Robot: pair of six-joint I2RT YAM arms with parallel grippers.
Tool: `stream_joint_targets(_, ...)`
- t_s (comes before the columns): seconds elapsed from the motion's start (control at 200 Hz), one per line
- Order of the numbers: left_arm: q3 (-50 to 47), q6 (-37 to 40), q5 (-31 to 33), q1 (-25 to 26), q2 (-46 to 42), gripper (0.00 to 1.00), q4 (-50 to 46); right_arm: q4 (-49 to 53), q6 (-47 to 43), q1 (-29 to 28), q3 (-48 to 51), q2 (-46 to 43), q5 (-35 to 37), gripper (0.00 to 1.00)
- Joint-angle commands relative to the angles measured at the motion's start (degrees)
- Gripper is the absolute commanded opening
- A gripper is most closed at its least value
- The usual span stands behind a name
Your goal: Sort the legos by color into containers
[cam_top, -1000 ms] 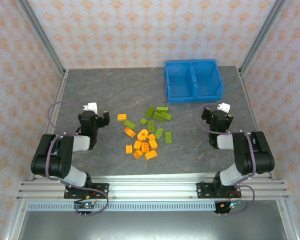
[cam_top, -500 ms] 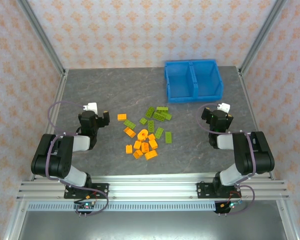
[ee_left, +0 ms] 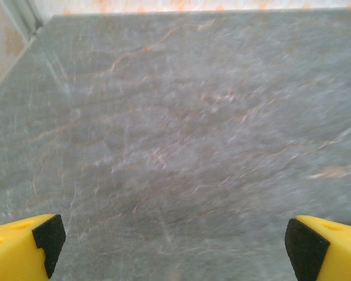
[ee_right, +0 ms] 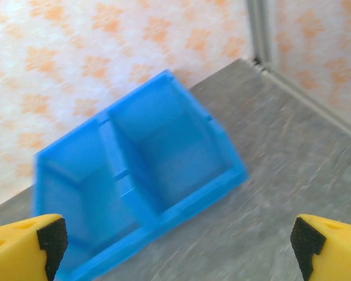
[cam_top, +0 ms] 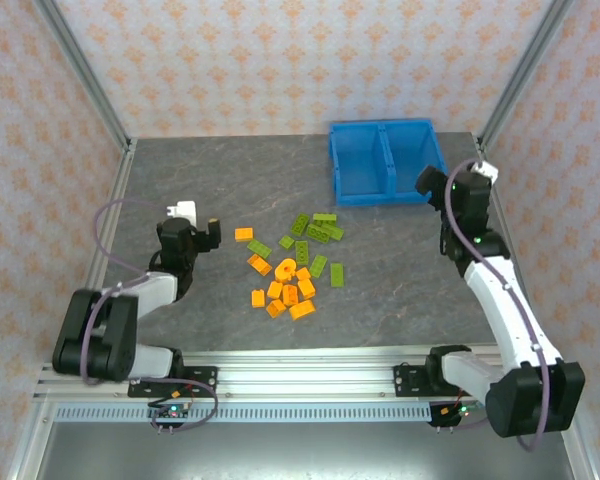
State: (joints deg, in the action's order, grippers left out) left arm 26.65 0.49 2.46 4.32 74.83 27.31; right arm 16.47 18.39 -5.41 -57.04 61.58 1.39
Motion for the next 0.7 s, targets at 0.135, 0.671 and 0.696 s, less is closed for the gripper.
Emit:
stream_joint_targets(0.135, 13.95, -3.20, -9.73, 7.92, -18.31, 1.00, -27.04, 40.08, -0.98, -10.30, -15.73, 13.12, -17.32, 0.99)
stream_joint_targets(0.671, 30.05, 28.03, -38.57, 27.09, -23.66, 1.00, -71.89, 33.61, 0.23, -29.36, -16.17, 39.20, -15.00, 0.99)
stream_joint_targets(0.696, 29.00, 29.24, -39.58, 27.17, -24.00, 1.00, -71.87, 32.61, 0.53, -29.83, -15.73, 39.88, -15.66, 0.98)
